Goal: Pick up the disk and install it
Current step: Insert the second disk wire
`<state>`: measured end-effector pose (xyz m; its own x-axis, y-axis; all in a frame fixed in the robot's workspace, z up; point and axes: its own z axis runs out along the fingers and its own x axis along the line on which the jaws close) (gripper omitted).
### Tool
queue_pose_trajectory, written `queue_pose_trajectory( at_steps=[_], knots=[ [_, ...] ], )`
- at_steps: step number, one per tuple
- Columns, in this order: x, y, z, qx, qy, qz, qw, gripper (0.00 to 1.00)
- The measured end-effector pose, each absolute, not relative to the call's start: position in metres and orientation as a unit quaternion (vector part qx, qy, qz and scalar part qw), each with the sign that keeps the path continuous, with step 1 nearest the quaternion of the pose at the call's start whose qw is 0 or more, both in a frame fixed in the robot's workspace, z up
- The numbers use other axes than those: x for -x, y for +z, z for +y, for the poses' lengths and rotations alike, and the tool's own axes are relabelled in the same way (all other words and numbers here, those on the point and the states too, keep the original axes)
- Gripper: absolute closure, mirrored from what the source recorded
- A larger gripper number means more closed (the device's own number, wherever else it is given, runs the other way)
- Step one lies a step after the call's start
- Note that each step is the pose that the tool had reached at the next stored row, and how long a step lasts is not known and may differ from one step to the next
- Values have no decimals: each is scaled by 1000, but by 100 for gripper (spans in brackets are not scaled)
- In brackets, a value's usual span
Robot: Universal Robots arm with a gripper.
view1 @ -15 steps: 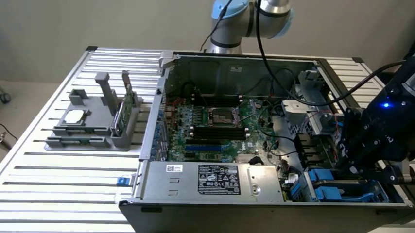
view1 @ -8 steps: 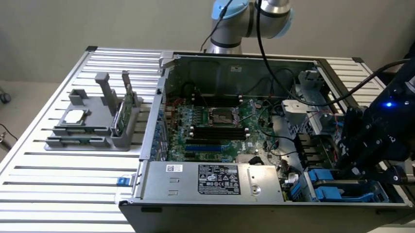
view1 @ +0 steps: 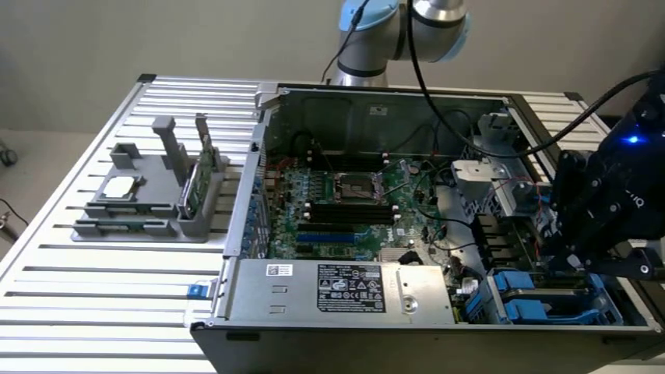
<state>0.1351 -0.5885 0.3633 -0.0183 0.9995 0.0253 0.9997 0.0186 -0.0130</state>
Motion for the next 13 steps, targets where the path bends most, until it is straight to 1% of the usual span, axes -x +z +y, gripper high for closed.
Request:
queue_pose_trajectory(
  at_steps=[8, 9, 10, 11, 12, 13],
  knots=[
    [-99, 374, -588, 700, -4, -714, 14, 76],
    [-94, 375, -589, 700, -4, -714, 14, 78],
    [-90, 377, -589, 700, -4, -714, 14, 84],
    [-86, 377, -589, 700, -4, -714, 13, 84],
    [-85, 377, -589, 700, -5, -714, 13, 89],
    [-85, 377, -589, 700, -4, -714, 13, 89]
  ],
)
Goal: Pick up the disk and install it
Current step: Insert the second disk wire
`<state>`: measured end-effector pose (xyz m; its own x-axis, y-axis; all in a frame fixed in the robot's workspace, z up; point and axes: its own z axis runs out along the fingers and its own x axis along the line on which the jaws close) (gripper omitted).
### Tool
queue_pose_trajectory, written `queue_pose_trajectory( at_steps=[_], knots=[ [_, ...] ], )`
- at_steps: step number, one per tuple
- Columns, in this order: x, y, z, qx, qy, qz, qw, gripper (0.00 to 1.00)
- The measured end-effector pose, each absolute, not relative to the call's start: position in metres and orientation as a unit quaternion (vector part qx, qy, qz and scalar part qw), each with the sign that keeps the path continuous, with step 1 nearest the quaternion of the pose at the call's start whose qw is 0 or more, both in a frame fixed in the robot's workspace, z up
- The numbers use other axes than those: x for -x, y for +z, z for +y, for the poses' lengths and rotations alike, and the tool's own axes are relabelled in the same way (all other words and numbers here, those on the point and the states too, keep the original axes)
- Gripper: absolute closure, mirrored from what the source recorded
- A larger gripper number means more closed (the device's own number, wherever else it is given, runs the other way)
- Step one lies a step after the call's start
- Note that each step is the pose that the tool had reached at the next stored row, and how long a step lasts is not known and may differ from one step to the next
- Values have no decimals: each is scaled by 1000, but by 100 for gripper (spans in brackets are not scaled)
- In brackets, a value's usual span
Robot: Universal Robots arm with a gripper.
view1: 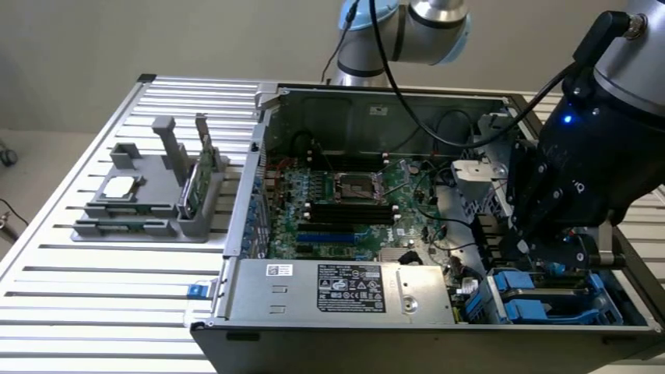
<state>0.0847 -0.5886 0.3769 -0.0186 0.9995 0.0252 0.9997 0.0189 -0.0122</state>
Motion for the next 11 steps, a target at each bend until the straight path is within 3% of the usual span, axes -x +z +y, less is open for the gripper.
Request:
queue_pose_trajectory(
  at_steps=[11],
  knots=[
    [-85, 377, -589, 700, -4, -714, 13, 89]
  ],
)
